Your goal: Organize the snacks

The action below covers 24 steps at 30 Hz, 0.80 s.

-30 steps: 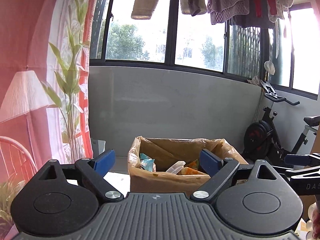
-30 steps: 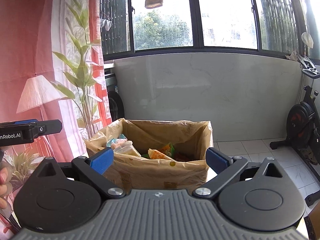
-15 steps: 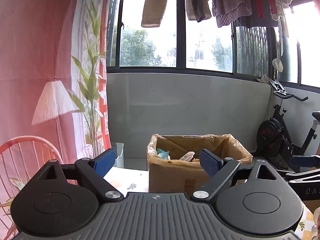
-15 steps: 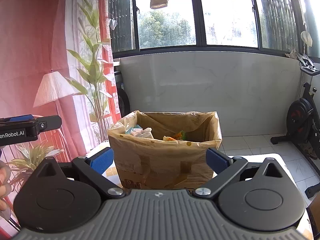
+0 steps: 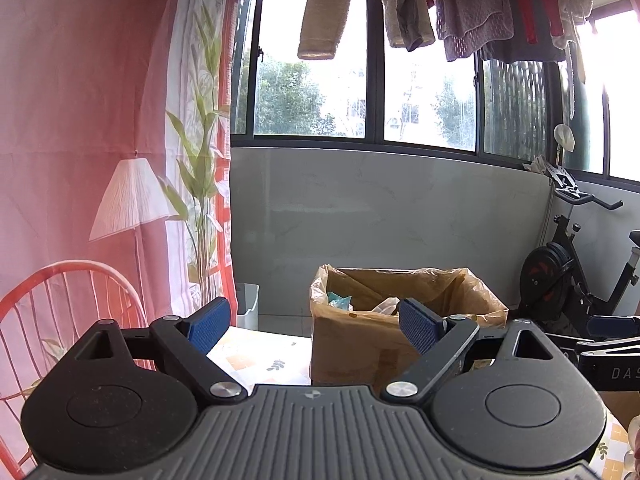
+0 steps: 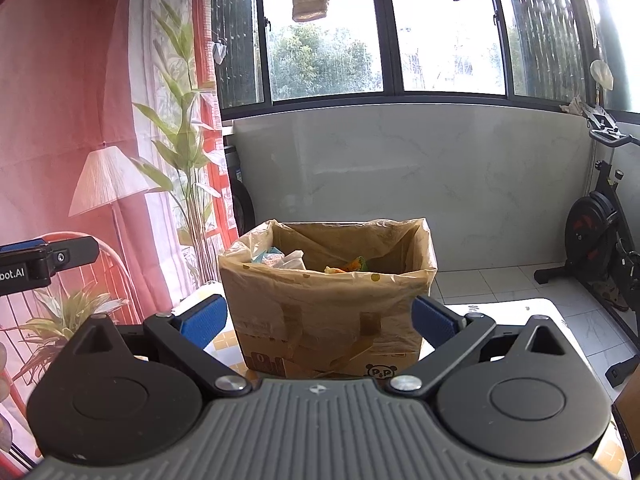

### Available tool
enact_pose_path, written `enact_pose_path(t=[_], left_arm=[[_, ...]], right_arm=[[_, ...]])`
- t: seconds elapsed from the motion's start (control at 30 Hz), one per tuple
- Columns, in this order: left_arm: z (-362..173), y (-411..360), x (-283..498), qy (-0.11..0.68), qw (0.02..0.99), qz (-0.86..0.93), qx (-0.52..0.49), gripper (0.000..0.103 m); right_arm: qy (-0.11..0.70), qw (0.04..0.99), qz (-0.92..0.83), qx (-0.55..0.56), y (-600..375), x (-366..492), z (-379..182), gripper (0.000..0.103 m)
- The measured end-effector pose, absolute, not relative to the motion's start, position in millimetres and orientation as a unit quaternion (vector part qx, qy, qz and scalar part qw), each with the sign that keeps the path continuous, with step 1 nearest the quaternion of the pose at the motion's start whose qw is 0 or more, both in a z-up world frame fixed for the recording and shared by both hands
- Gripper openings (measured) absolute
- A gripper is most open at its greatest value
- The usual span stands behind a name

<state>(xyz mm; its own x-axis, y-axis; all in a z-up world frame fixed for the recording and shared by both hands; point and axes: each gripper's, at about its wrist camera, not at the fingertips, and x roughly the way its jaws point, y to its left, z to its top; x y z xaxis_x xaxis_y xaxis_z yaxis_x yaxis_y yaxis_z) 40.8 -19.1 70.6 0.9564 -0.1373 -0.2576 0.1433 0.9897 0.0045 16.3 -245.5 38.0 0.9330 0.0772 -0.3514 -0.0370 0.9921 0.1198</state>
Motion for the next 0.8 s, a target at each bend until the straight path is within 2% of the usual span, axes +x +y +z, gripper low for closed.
enact_pose_path(t=[0.8], left_arm=[[66.9, -17.7, 41.5, 0.141, 0.988, -0.069, 0.007, 0.093]], right_arm=[[0.187, 0.980, 0.028, 0.059, -246.9, 13.4, 33.3, 0.100]])
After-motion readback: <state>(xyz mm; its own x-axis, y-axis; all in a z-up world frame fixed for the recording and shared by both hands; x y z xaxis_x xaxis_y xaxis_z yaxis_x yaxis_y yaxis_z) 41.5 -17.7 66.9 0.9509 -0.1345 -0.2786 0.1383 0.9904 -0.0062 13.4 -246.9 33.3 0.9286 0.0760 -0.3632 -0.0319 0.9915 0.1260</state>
